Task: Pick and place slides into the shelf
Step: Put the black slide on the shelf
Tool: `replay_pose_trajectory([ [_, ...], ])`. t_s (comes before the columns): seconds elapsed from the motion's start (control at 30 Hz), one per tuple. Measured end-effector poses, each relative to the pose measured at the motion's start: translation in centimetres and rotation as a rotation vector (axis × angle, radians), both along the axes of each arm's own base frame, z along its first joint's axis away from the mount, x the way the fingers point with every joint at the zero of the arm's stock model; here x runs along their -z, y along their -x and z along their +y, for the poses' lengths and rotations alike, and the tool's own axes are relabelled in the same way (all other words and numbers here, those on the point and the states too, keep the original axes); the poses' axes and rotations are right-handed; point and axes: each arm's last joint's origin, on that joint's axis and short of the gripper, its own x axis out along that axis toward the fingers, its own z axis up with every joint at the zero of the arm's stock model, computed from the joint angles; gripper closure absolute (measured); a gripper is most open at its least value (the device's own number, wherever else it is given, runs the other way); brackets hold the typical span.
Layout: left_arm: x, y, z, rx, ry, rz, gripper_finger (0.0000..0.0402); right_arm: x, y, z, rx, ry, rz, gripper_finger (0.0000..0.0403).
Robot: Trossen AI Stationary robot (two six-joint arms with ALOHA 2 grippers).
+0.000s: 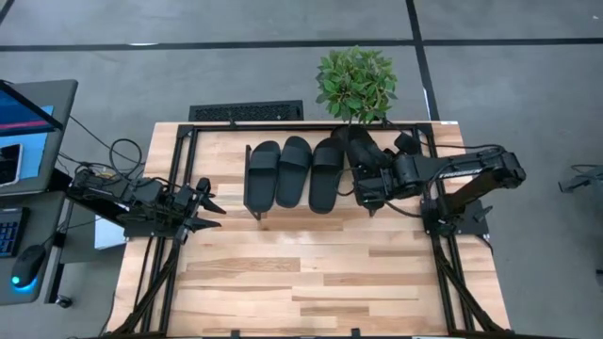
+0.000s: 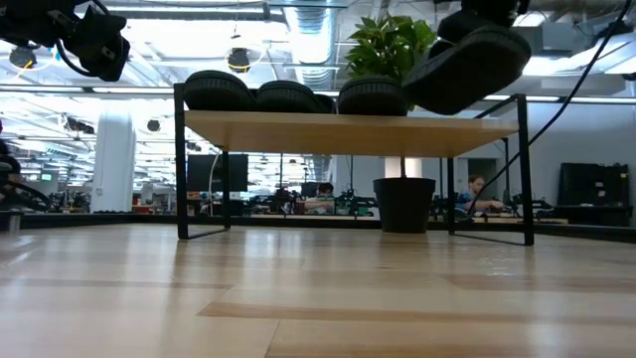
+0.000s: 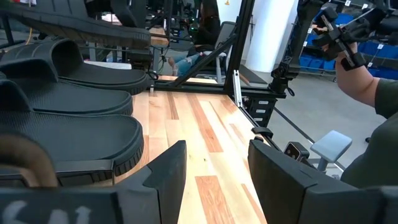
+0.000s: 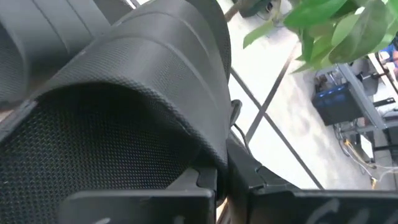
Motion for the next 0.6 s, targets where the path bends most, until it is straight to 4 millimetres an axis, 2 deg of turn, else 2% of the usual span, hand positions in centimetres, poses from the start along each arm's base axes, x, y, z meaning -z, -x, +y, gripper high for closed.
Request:
replay_pose_trajectory([
  [0.2,0.0,0.0,0.0,0.0,0.0,0.0,0.0242,1.3,-0.1,-0.3,0.016,-0.023,0.009,0.0402],
  [0.6,0.0,0.0,0.0,0.0,0.0,0.0,0.0242,2.3,-0.8,-0.4,0.012,-0.059,0.042,0.0402],
])
